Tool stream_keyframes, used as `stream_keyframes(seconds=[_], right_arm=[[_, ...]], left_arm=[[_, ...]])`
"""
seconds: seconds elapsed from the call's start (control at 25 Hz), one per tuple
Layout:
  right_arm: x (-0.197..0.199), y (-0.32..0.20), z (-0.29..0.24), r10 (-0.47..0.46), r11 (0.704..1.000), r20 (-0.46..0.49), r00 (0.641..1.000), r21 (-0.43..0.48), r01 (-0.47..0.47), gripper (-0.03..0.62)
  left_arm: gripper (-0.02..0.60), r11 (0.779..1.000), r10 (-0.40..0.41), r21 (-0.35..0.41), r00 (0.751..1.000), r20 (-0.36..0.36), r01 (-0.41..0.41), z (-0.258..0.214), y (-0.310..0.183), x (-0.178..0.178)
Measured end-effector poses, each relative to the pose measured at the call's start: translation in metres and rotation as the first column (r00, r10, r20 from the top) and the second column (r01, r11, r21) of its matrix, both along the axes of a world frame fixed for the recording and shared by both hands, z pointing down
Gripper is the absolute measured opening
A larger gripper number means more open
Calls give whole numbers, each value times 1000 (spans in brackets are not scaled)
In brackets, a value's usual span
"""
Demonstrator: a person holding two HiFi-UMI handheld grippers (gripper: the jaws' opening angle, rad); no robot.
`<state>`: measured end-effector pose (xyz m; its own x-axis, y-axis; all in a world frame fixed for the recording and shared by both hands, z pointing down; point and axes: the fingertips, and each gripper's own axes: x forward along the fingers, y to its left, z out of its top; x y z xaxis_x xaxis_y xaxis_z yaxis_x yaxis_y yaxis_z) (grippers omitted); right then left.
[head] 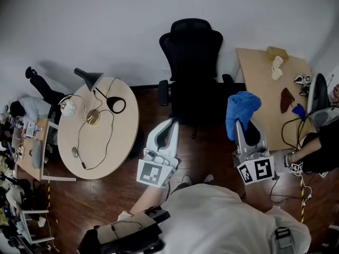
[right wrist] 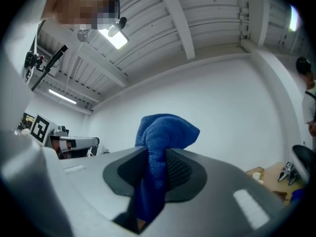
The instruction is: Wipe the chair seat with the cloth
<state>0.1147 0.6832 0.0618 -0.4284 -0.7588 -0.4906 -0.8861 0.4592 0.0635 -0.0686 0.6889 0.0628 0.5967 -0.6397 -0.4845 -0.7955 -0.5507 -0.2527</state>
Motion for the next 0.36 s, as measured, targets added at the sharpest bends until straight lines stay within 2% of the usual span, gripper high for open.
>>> stream_keyframes(seconds=[0.16, 0.24, 0.28, 0.36], right_arm=[[1, 0, 3, -2, 1000, 0, 1000, 0, 2, 92], [-3, 2, 5, -5, 1000, -4, 1000, -4, 5, 92], [-5, 3, 7, -7, 1000, -5, 1000, -6, 7, 92], [-7, 5, 10, -11, 1000, -7, 1000, -9, 11, 92]], left_arm=[[-51, 999, -7, -40, 1000, -3, 7, 7, -3, -6], [-38, 995, -17, -96, 999, 34, 20, 20, -2, -12], [-17, 995, -18, -101, 999, 38, 21, 22, 0, -14], [-15, 998, -12, -69, 1000, 17, 14, 19, 5, -17]])
